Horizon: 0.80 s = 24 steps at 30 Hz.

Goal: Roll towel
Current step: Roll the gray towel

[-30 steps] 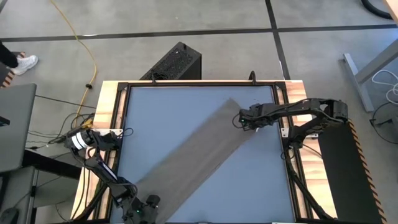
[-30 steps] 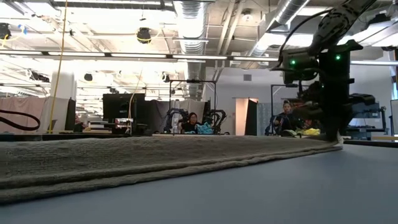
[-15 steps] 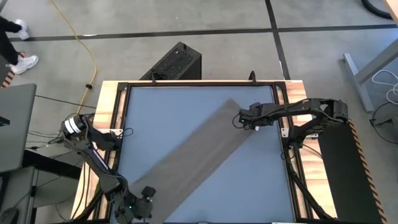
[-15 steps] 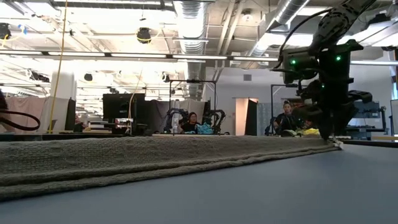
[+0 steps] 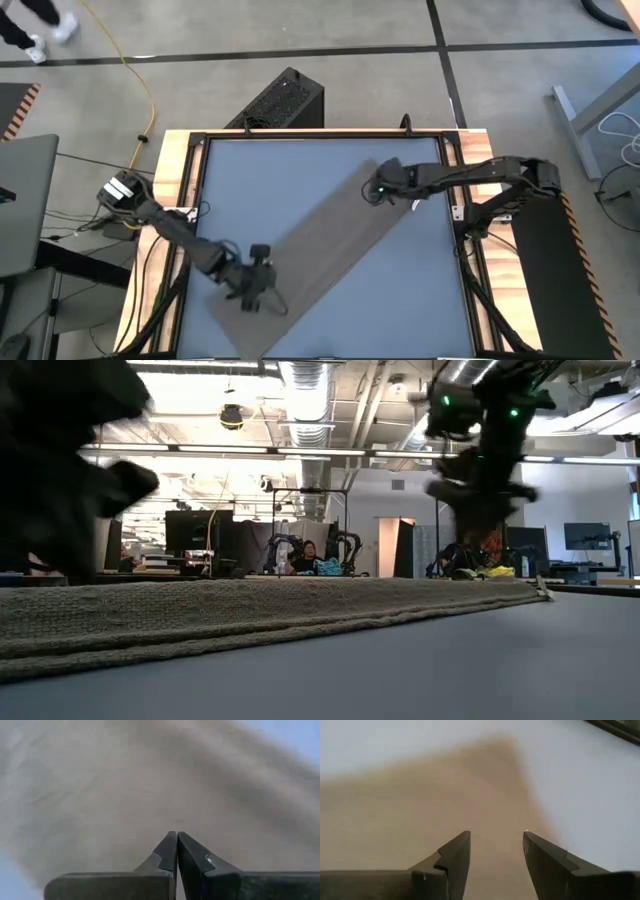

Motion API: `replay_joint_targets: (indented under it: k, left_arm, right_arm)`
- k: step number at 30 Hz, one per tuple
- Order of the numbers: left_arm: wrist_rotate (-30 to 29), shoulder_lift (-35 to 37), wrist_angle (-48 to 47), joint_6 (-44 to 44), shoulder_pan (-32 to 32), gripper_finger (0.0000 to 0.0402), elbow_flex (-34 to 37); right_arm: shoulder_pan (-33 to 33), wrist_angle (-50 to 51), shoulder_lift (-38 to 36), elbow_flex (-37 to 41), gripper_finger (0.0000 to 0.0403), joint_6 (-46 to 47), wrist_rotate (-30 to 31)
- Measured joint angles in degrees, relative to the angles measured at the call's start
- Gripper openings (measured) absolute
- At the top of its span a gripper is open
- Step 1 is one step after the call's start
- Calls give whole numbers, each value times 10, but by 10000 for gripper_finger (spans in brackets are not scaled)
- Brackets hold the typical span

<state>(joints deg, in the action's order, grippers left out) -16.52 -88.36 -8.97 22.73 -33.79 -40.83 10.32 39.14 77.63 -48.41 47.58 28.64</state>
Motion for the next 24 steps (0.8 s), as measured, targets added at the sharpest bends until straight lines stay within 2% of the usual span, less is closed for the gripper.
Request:
replay_joint_targets:
  k: [3,7,13,16,20,24]
  left_arm:
    - [20,0,27,-30,52,0,29]
    - [45,2,51,-45,107,0,59]
    - [41,3,39,-45,159,0,76]
    - [14,3,23,-47,175,0,76]
    - [-36,9,-38,-50,200,0,68]
    - [-71,41,-109,-89,218,0,49]
  right_arm:
    - [-5,-164,24,26,203,-58,-6]
    - [22,-275,73,46,195,-102,-12]
    - [85,-318,163,46,190,-132,-25]
    - [114,-334,202,44,189,-132,-19]
    - [127,-340,226,44,189,-129,34]
    - [127,-343,208,47,189,-143,80]
